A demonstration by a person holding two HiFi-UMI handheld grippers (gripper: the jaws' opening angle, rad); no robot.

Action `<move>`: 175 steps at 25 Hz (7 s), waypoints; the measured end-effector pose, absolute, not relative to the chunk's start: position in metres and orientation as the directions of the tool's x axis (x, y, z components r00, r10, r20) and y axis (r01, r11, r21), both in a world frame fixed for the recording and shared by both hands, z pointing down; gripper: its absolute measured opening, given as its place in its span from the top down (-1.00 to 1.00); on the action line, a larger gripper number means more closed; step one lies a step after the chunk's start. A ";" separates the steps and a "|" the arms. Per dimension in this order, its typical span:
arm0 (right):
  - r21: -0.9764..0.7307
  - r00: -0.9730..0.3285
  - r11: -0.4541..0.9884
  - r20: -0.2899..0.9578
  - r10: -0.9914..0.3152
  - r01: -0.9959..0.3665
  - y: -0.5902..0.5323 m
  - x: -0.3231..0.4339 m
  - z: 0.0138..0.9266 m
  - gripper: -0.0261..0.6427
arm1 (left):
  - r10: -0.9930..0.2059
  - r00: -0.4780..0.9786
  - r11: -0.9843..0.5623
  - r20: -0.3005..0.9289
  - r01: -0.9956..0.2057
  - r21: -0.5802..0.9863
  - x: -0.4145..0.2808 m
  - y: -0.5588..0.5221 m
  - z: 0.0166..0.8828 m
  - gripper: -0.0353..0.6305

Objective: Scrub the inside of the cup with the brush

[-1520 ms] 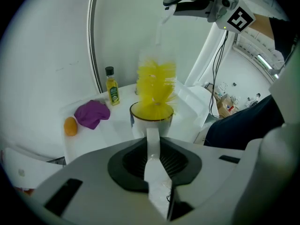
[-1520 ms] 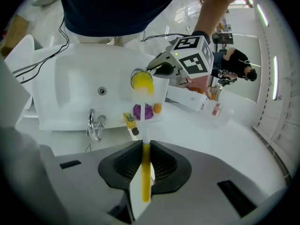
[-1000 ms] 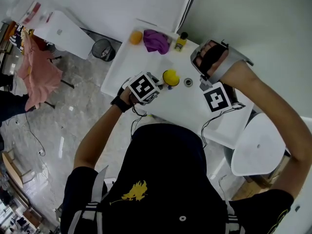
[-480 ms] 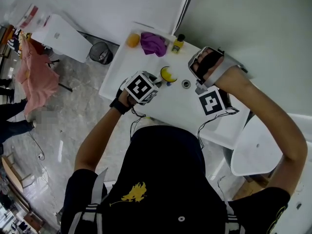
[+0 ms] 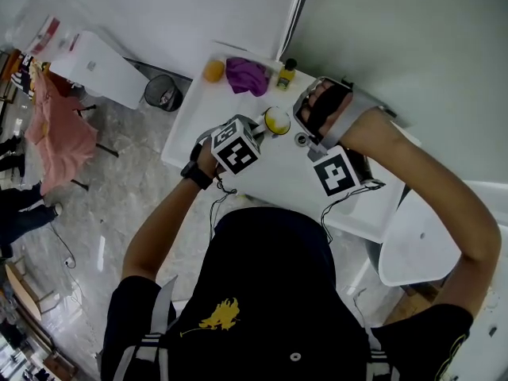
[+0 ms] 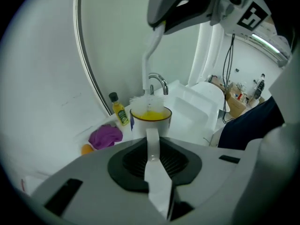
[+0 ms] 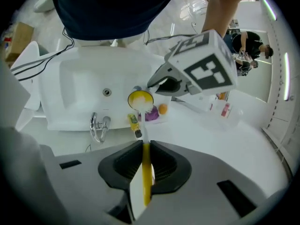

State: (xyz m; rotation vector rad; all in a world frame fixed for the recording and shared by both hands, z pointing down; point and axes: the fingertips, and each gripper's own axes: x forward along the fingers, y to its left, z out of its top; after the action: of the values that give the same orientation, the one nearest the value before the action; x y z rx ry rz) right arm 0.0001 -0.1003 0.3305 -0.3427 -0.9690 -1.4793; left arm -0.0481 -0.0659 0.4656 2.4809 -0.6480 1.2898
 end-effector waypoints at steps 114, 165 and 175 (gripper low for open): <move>-0.255 -0.403 0.368 0.816 -0.415 -0.894 0.025 0.169 0.600 0.70 | -0.490 0.621 -0.479 0.611 -0.778 0.407 -0.049 -0.057 0.609 0.67; -0.174 -0.235 0.304 0.955 -0.178 -0.937 0.001 0.212 0.838 0.57 | -0.204 0.675 -0.611 0.709 -0.654 0.446 0.032 -0.089 0.799 0.44; -0.255 -0.286 0.196 0.946 -0.150 -0.947 0.028 0.224 0.799 0.20 | -0.234 0.644 -0.570 0.728 -0.698 0.435 -0.003 -0.078 0.751 0.40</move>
State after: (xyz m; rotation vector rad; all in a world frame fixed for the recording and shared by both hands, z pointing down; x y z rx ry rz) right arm 0.2238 0.0281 0.7993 1.0593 -1.6231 1.1826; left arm -0.0028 -0.0778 0.7513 2.1262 -0.7219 0.8064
